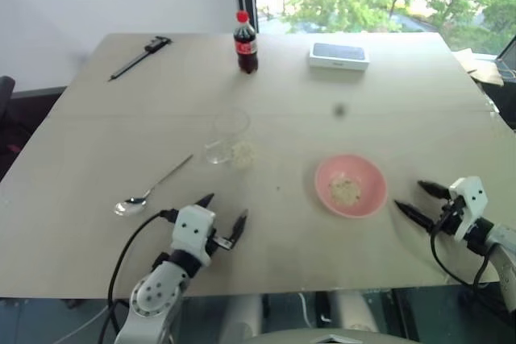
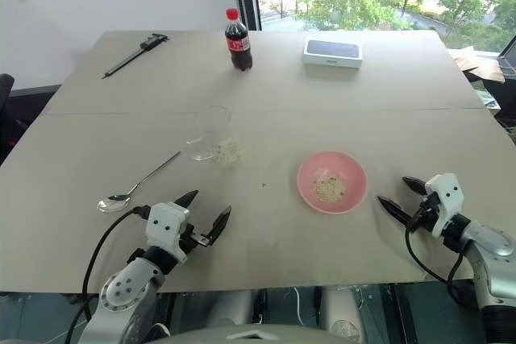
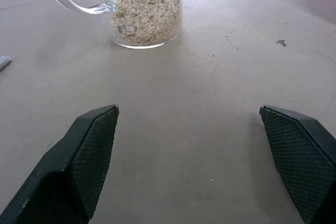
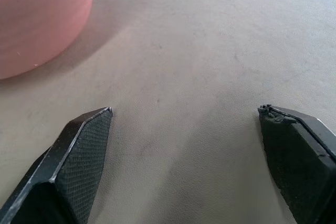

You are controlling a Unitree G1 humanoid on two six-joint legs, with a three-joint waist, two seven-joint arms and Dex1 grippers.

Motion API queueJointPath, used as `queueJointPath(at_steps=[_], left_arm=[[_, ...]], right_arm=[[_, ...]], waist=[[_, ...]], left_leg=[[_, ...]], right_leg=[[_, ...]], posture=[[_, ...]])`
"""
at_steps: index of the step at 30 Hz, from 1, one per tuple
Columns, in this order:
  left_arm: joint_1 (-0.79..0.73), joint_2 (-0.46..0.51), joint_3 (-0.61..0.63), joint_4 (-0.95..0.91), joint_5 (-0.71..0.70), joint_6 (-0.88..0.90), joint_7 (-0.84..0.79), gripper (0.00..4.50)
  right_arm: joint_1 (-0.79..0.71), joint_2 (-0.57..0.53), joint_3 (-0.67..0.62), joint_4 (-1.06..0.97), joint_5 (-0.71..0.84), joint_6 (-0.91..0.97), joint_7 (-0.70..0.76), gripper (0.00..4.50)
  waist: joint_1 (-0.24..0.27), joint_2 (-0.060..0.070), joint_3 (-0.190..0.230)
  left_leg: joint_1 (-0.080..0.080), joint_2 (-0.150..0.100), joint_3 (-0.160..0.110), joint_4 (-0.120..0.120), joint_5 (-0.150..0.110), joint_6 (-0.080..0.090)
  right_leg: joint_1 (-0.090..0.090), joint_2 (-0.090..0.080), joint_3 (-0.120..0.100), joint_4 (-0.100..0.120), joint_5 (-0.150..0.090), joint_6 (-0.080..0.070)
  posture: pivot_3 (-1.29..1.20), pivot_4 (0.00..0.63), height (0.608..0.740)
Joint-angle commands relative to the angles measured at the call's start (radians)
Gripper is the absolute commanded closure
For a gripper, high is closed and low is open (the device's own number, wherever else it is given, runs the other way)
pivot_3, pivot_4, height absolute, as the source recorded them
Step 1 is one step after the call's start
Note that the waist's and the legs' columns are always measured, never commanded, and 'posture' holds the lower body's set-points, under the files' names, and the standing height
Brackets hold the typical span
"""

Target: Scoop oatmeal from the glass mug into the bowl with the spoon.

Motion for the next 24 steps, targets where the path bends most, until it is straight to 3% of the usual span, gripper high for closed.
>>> queueJointPath(at_steps=[1,24], left_arm=[[0.030,0.020,0.018,0.015,-0.002,0.003,-0.017,0.00],[0.028,0.018,0.018,0.032,-0.003,-0.021,-0.014,0.00]], right_arm=[[-0.021,-0.026,-0.029,0.046,0.000,-0.032,0.028,0.01],[-0.050,-0.038,-0.006,0.112,-0.029,-0.087,0.049,0.01]], waist=[[-0.001,0.000,0.000],[0.000,0.000,0.000]], left_leg=[[0.000,0.000,0.000,0.000,0.000,0.000],[0.000,0.000,0.000,0.000,0.000,0.000]], right_leg=[[0.000,0.000,0.000,0.000,0.000,0.000],[0.000,0.000,0.000,0.000,0.000,0.000]], posture=[[0.00,0.150,0.740],[0.00,0.150,0.740]])
